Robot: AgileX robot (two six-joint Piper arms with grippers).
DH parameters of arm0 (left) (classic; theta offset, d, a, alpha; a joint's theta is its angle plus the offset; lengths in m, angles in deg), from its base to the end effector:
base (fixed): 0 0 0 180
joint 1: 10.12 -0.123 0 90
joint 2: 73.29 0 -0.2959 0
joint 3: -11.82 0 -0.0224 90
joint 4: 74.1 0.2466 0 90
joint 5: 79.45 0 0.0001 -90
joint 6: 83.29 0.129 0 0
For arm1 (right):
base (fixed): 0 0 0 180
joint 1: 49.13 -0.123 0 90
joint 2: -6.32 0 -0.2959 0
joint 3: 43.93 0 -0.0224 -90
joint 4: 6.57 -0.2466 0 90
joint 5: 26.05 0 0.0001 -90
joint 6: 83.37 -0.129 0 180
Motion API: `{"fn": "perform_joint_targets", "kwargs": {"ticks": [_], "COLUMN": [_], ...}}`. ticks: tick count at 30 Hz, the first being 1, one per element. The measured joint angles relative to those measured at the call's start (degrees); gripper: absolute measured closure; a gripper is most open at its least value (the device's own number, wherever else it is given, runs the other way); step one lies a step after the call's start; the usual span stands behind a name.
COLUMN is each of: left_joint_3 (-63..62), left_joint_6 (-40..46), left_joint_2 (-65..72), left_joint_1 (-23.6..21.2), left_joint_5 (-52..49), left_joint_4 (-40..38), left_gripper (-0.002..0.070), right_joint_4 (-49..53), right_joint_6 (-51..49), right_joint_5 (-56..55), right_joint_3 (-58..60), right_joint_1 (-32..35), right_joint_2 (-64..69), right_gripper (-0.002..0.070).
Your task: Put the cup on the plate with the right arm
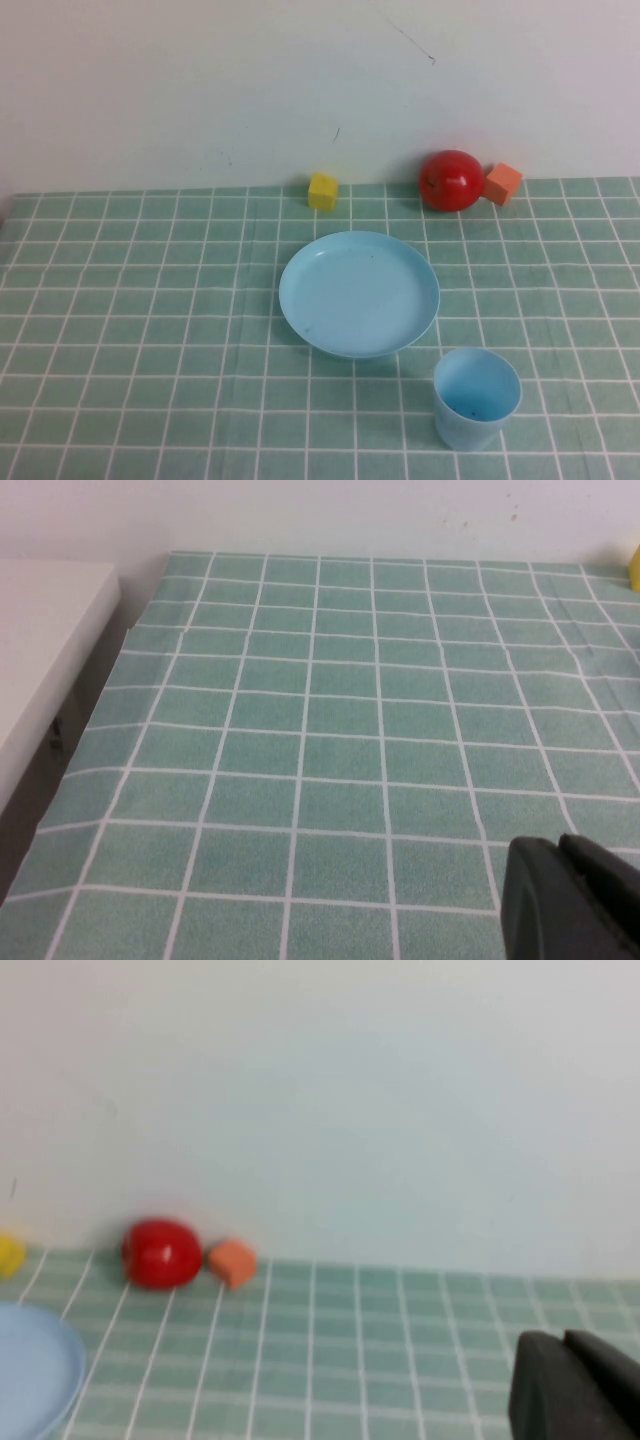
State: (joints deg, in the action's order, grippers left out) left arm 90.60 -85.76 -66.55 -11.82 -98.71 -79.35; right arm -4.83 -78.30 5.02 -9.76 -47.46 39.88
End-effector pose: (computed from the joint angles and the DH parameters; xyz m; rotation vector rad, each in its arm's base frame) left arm 0.0750 -0.0017 0.1665 -0.1243 1.8242 -0.0980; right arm 0.1005 -0.0050 0.3810 -0.0620 1.7245 -0.1196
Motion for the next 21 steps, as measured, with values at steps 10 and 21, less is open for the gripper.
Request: {"fn": "perform_joint_targets", "kwargs": {"ticks": [10,21], "left_joint_3": [0.0,0.0], "left_joint_6": [0.0,0.0], "left_joint_2": [0.0,0.0], "left_joint_1": [0.0,0.0], "left_joint_5": [0.0,0.0], "left_joint_4": [0.0,0.0], "left_gripper": [0.0678,0.0678], "right_joint_4": [-14.5,-16.6], "right_joint_6": [11.9,12.1], "right_joint_5": [15.7,6.1], "right_joint_3": [-3.1,-3.1], "right_joint_1": [0.0,0.0], "right_joint_2": [18.2,34.7], "right_gripper": [0.0679,0.0679]}}
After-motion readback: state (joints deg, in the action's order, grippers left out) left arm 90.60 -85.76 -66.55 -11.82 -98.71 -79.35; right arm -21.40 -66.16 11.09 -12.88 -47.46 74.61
